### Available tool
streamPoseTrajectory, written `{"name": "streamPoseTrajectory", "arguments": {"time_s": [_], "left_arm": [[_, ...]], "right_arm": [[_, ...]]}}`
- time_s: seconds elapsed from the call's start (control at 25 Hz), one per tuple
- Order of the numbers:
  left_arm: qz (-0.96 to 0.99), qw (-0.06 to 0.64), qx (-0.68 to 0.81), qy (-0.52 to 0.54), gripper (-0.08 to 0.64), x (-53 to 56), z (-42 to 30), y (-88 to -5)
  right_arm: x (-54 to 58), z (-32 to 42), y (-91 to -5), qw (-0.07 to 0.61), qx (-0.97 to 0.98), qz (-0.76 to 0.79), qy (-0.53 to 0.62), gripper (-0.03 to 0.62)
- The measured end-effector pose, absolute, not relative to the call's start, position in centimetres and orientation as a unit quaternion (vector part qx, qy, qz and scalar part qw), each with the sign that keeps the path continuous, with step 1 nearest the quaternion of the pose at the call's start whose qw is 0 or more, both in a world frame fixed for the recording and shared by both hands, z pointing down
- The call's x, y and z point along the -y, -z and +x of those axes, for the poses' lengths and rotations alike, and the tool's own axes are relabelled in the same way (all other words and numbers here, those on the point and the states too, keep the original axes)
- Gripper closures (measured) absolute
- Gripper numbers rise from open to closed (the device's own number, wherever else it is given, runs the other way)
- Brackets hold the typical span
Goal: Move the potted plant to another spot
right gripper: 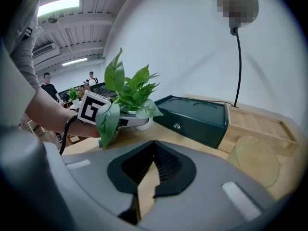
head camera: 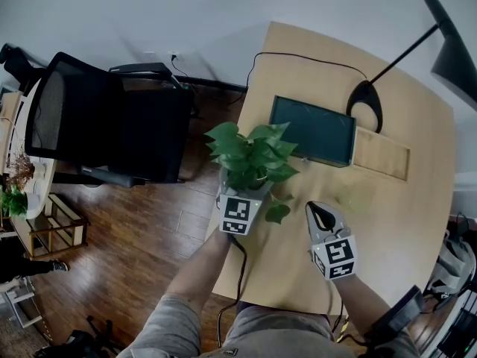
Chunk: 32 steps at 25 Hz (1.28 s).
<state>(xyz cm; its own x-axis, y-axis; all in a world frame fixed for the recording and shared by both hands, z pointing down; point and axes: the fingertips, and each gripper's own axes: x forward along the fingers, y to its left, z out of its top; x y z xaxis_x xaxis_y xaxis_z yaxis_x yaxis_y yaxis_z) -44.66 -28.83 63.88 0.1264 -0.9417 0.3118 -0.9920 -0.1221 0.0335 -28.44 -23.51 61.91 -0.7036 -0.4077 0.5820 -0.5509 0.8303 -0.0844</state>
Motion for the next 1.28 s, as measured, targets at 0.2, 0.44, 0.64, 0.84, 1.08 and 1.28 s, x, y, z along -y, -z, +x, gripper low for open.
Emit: {"name": "streamPoseTrajectory", "arguments": {"time_s": [0.2,0.44,0.64,0.84,1.08,1.28], "left_arm": [[0.743,0.110,0.651,-0.111,0.104,28.2,-44.8,-63.8],[0.745,0.097,0.652,-0.105,0.104,27.7,-44.5,-62.1],[0.755,0.087,0.641,-0.102,0.104,26.8,-43.4,-59.2],[0.769,0.083,0.627,-0.096,0.104,25.6,-41.5,-55.7],[0.788,0.061,0.607,-0.082,0.104,25.1,-38.6,-50.9],[0.808,0.041,0.583,-0.080,0.104,25.0,-35.4,-48.3]], "right_arm": [[23.4,-28.8,-61.5,0.279,0.916,0.263,-0.122,0.588],[23.2,-28.7,-60.5,0.272,0.918,0.265,-0.114,0.588],[22.9,-28.6,-57.6,0.253,0.922,0.275,-0.097,0.588],[22.3,-27.8,-53.6,0.225,0.925,0.295,-0.080,0.588],[21.3,-25.3,-49.6,0.193,0.923,0.328,-0.059,0.588],[20.1,-22.2,-48.3,0.179,0.912,0.363,-0.059,0.588]]}}
